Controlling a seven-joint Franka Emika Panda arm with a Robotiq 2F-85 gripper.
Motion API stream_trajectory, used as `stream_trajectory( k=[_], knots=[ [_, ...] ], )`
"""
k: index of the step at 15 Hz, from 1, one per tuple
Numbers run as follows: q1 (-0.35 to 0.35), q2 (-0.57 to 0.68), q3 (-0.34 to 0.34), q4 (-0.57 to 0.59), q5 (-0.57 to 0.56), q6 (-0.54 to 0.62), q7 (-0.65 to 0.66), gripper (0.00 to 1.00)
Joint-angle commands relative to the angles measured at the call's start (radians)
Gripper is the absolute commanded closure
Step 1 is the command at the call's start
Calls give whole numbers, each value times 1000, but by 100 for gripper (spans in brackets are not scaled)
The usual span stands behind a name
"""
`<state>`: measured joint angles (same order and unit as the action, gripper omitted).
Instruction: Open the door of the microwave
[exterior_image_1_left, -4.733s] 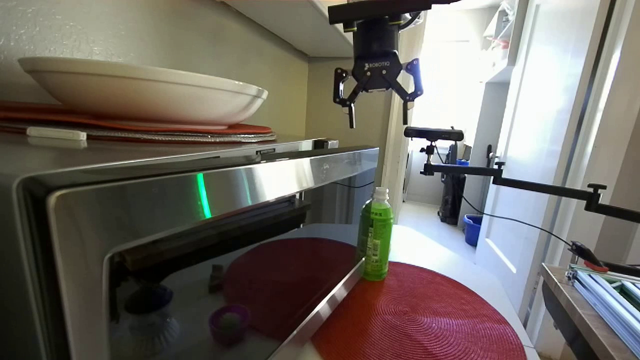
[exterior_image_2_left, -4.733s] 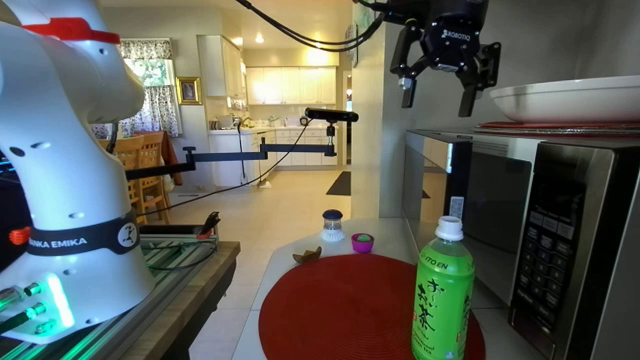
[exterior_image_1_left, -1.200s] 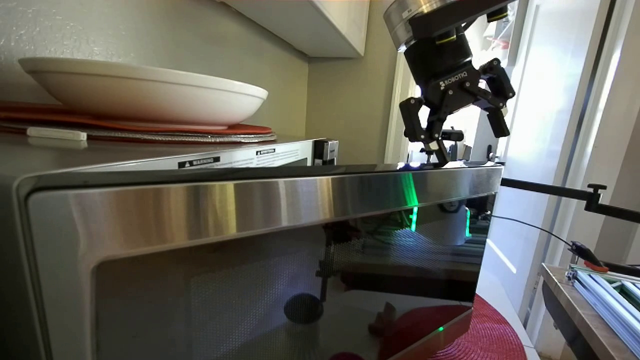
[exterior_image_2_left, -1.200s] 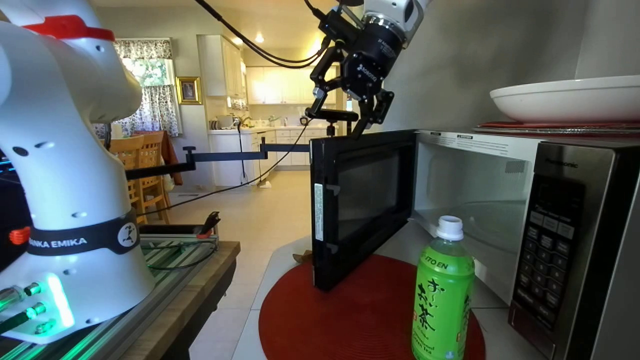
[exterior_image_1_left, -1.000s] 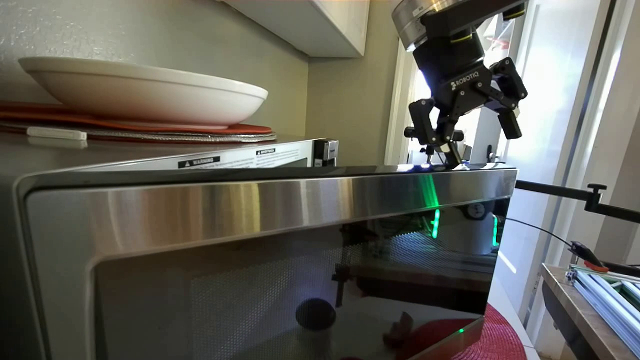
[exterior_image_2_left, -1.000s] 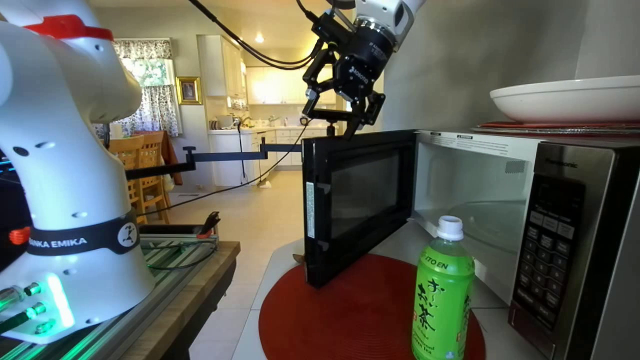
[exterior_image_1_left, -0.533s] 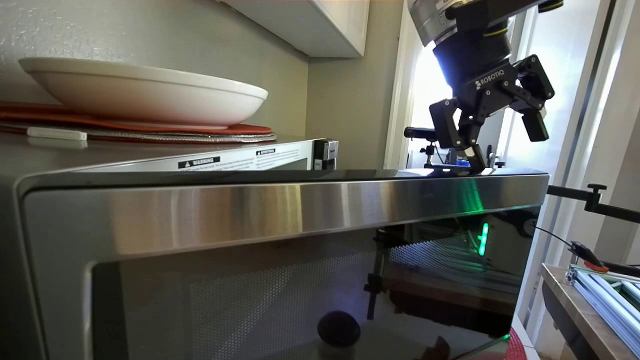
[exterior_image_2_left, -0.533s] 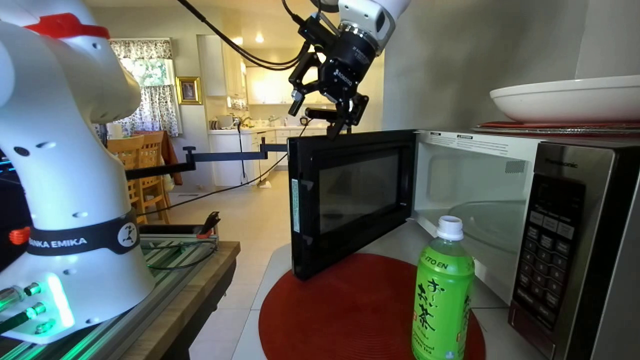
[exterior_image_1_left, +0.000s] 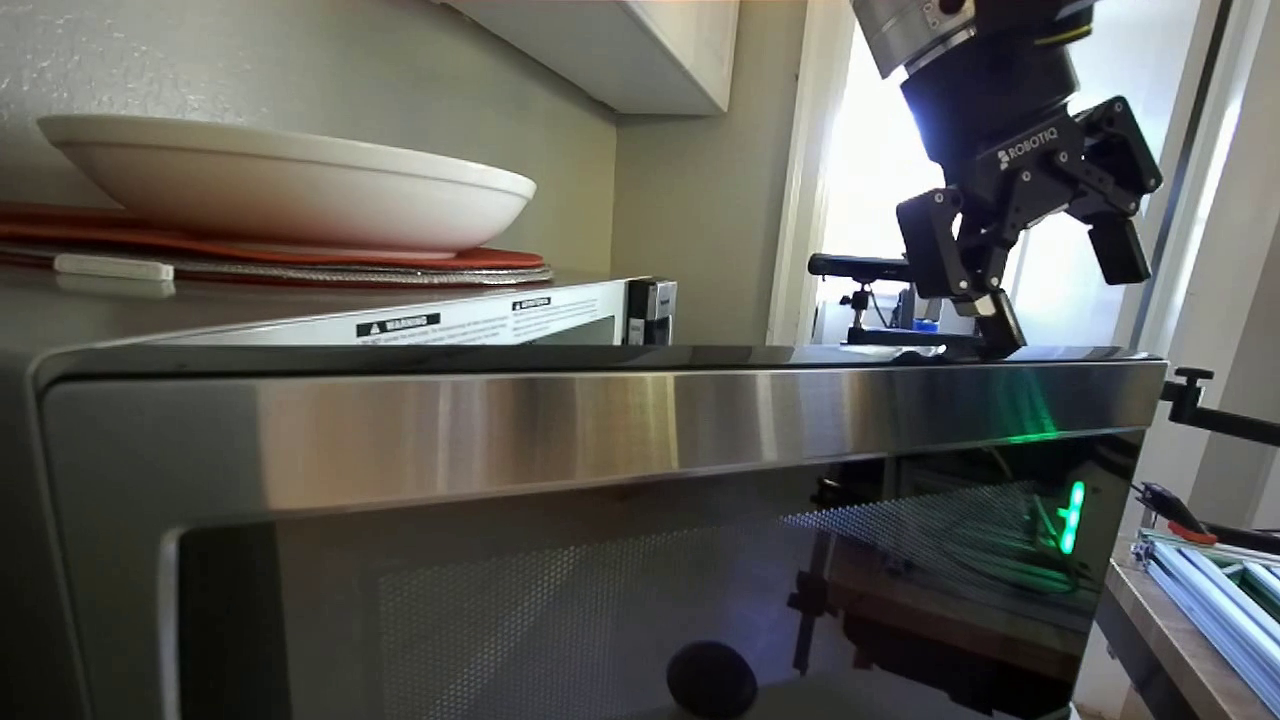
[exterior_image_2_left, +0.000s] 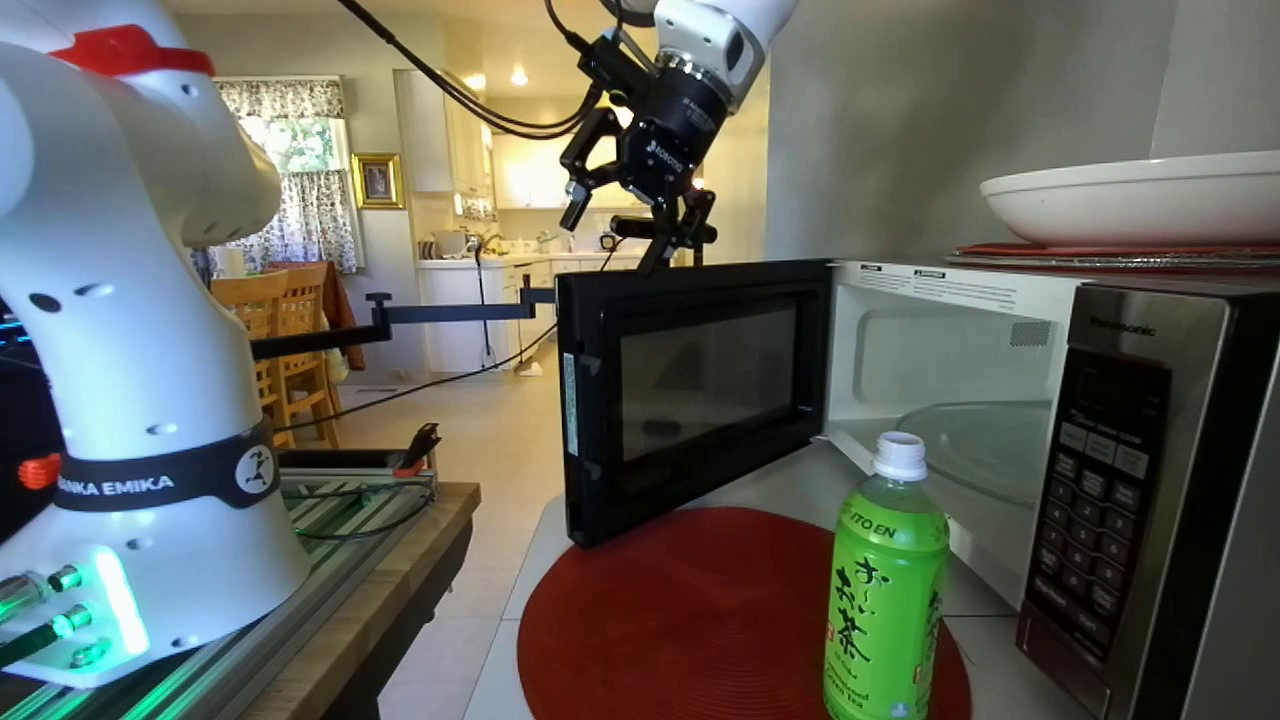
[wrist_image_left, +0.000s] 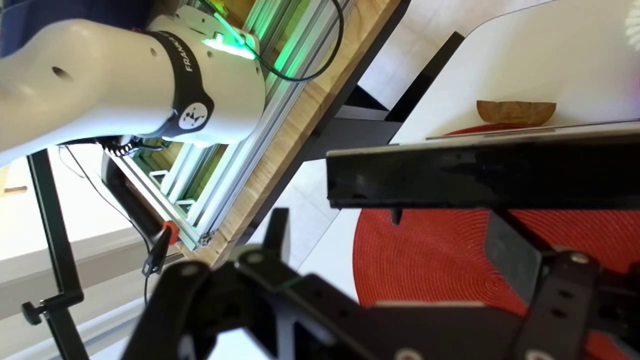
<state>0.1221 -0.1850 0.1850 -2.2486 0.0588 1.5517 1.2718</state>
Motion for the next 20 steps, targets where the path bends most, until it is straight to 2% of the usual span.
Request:
stream_trajectory(
  k=[1, 10, 16, 20],
  knots=[
    [8, -34, 7, -32, 31, 10, -25, 0],
    [1, -40, 13, -38, 8, 55, -17, 0],
    [-28, -29, -16, -22, -24, 163, -41, 0],
    [-38, -27, -41, -21, -3, 264, -121, 0]
  ],
)
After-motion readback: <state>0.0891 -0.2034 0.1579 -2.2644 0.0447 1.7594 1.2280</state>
